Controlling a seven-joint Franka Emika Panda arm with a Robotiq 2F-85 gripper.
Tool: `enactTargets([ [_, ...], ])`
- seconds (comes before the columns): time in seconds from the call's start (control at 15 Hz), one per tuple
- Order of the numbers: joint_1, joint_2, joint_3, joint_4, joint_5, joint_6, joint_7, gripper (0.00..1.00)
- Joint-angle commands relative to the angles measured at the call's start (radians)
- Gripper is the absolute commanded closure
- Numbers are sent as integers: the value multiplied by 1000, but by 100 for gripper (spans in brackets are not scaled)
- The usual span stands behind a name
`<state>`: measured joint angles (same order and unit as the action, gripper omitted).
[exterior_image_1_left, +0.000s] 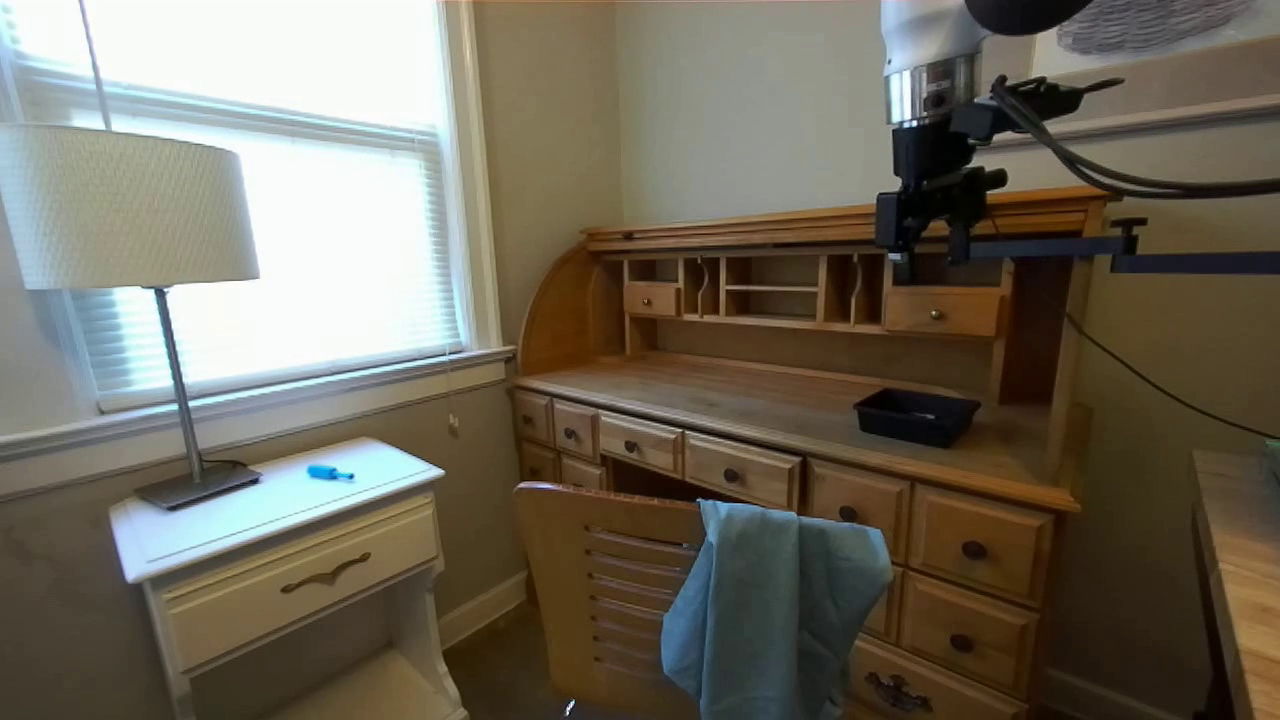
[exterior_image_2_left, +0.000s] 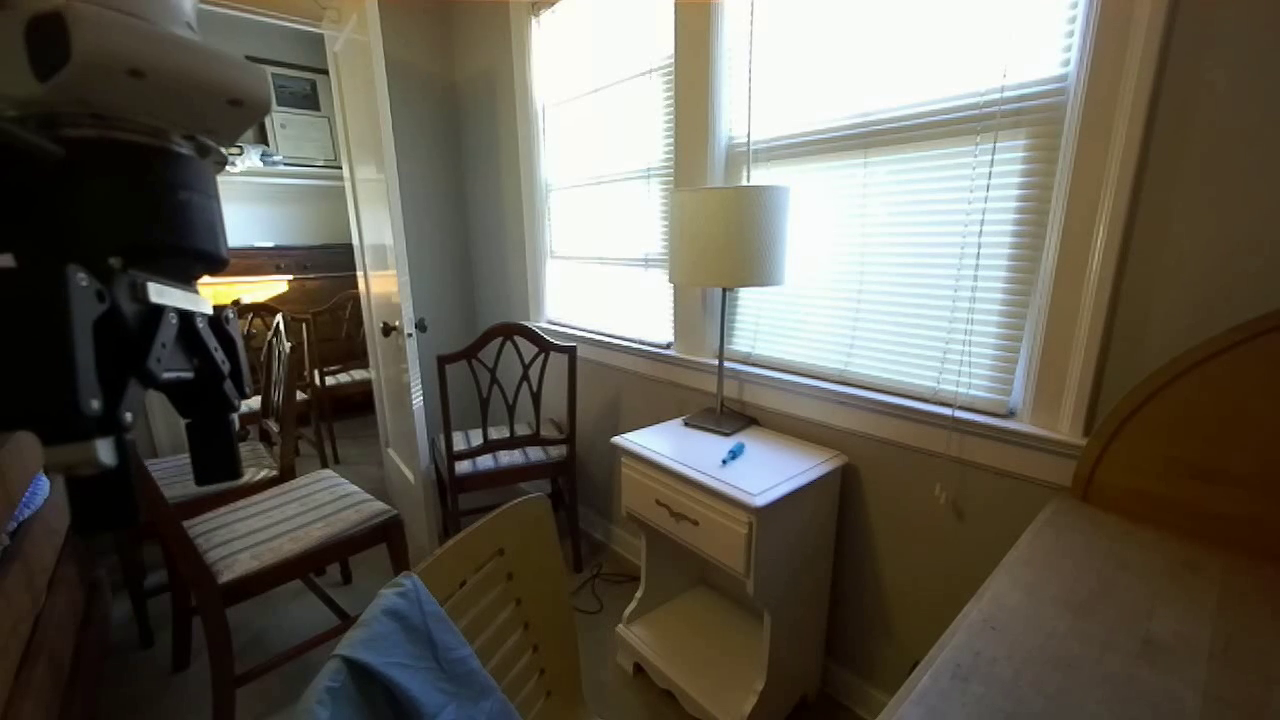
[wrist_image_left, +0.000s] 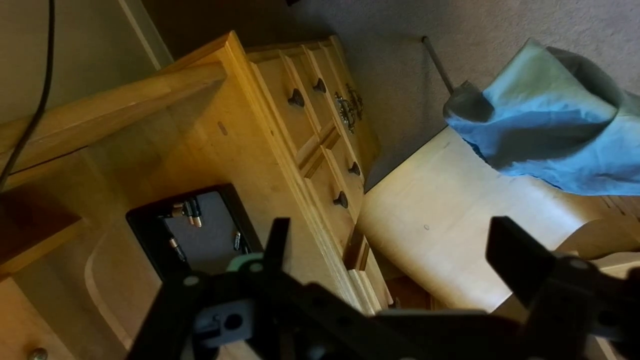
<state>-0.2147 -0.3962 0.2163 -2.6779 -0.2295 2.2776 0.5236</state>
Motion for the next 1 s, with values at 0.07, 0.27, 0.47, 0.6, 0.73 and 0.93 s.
enactTargets([
  [0.07,-16,118,11,18,-158,91,172,0],
  [0.27,-25,257,32,64,-365,154,345,0],
  [0.47,25,427,-2,159,-594,121,526,0],
  [0.6,84,541,-55,240,-667,84,542,0],
  [0.73,133,649,-107,329,-659,60,476,0],
  [0.93,188,800,-170,469,-609,30,362,0],
])
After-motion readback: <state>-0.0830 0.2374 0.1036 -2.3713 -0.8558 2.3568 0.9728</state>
